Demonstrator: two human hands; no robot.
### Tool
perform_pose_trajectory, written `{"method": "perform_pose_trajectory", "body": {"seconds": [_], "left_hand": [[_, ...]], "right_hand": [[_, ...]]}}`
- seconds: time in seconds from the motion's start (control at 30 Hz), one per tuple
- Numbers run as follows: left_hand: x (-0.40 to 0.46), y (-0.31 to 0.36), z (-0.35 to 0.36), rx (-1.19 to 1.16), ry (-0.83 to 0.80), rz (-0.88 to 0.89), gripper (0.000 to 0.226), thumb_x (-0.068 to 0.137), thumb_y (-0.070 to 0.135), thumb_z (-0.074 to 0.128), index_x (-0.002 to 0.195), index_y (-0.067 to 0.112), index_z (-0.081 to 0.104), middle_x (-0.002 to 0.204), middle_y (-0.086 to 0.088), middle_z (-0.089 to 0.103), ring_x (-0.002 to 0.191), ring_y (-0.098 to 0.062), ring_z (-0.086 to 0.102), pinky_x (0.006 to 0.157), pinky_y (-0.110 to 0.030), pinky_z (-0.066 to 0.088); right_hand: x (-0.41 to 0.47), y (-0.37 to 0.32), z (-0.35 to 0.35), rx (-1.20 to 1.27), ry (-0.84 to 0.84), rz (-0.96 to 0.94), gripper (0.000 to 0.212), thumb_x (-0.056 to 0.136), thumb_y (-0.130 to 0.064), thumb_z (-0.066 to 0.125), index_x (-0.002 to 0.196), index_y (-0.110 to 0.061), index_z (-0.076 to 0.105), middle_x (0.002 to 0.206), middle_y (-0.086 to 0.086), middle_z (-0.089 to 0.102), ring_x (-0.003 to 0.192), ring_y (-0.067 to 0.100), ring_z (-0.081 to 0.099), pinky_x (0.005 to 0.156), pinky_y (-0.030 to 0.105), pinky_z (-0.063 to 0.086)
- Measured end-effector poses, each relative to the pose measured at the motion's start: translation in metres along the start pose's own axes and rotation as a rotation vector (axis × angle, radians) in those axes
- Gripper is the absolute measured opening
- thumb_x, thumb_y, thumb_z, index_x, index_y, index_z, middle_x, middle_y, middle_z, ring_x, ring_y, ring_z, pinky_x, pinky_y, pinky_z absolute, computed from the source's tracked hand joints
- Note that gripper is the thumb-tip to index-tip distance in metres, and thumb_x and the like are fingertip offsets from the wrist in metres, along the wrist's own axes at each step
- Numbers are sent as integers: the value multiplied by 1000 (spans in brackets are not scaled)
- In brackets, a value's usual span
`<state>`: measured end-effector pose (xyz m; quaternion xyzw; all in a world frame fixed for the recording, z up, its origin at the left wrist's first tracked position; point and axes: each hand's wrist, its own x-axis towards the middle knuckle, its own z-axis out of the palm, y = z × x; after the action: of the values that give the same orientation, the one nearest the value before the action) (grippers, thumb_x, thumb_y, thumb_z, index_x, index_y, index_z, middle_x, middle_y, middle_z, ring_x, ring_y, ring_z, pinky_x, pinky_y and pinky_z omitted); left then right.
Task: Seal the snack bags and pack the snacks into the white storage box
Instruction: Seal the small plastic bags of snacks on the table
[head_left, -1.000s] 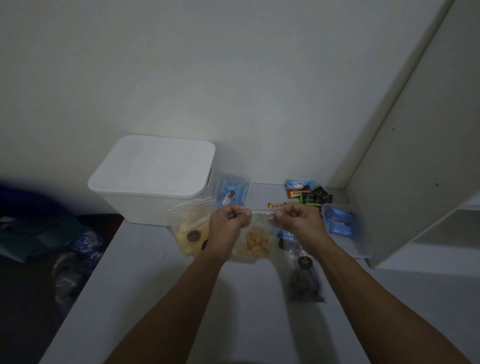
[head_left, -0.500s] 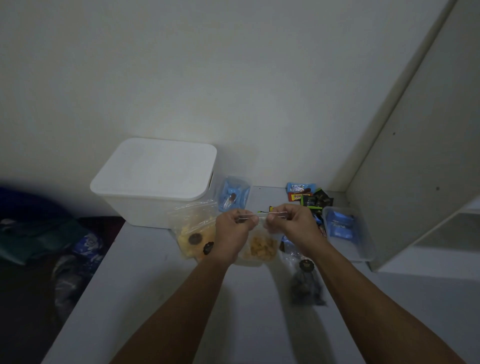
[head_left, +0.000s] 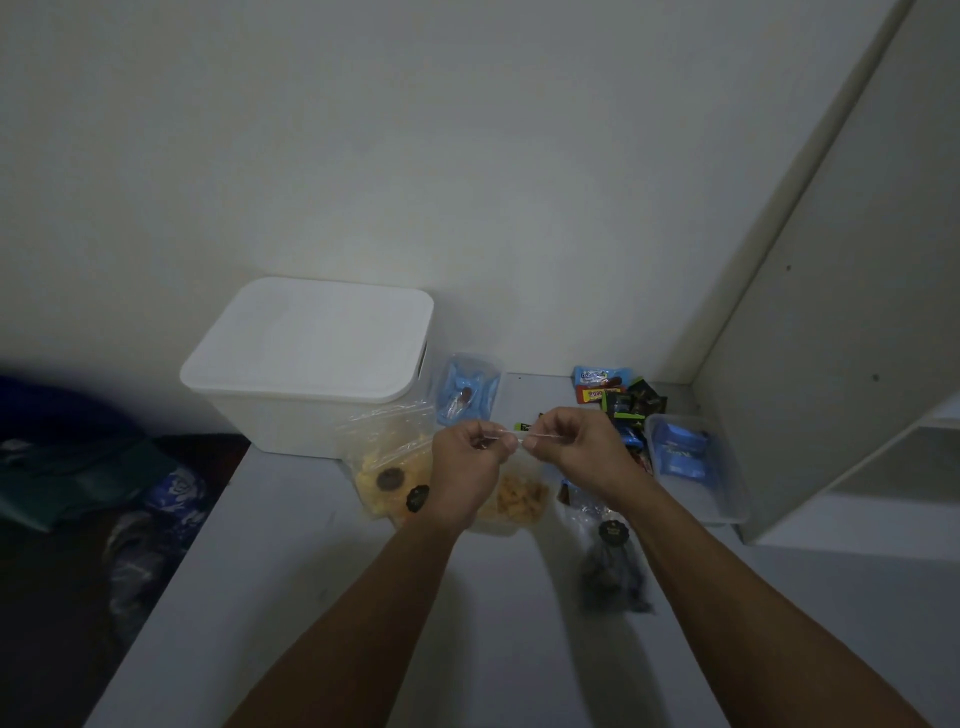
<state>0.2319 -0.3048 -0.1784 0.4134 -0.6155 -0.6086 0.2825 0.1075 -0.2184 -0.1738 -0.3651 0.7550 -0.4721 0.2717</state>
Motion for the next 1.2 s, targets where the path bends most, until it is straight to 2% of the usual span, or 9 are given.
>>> {"method": "perform_pose_trajectory", "body": {"seconds": [0.17,0.3,0.47,0.63,0.7,0.77,0.83,1.0,1.2], "left_hand": [[-1,1,-3,-38,-31,6,10,79,7,72,86,0,73,82,-17,73,75,-21,66,78,-39,57],[0,-1,-5,-42,30,10,7,80,6,71,82,-1,73,80,-19,72,73,-21,65,79,-43,57],[-3,-2,0,34,-8,110,3,76,6,74,79,5,76,72,-11,72,69,-16,65,75,-36,56],[-3,-1,-4,13,-13,86,8,79,10,72,84,5,76,78,-15,74,76,-27,69,76,-38,58],[-2,2,-7,-43,37,40,9,81,9,71,86,2,75,82,-18,73,77,-27,69,74,-33,59],[1,5,-12,-87,51,7,11,82,7,70,88,-3,72,84,-21,72,77,-24,68,64,-20,58],[2,7,-15,-87,24,11,12,82,6,70,87,-4,72,82,-20,70,76,-21,66,62,-15,55],[5,8,-17,-55,75,7,5,81,12,72,79,7,74,79,-12,73,75,-18,68,76,-35,58],[6,4,-17,-98,130,-14,2,79,15,74,78,15,74,79,-6,73,77,-18,67,78,-32,56]], "right_hand": [[3,3,1,-82,56,-14,13,83,-13,70,71,-16,67,69,7,65,61,13,56,58,25,46],[2,3,0,-95,25,-28,12,82,-17,71,71,-20,65,72,7,67,67,17,60,63,32,50],[2,-3,2,-222,10,-95,12,82,-16,70,74,-24,65,75,2,68,75,18,63,71,35,52],[0,-3,4,-174,31,-99,7,82,-16,70,77,-19,67,74,-1,67,71,11,60,65,24,48],[2,-1,1,-151,46,-84,6,80,-19,73,77,-20,68,74,-1,69,71,13,63,64,26,51],[2,2,-5,-137,50,-54,12,81,-16,73,74,-24,68,72,-1,68,68,13,63,63,28,51],[2,3,-9,-122,62,-36,11,81,-12,72,76,-21,70,69,-2,66,62,9,60,59,23,49],[-2,-1,-11,-40,52,-16,4,80,-11,74,84,-11,74,67,-7,66,59,-3,60,58,15,48],[0,-4,-7,-52,167,10,7,77,-12,76,83,-9,74,63,-9,64,61,1,59,59,15,45]]}}
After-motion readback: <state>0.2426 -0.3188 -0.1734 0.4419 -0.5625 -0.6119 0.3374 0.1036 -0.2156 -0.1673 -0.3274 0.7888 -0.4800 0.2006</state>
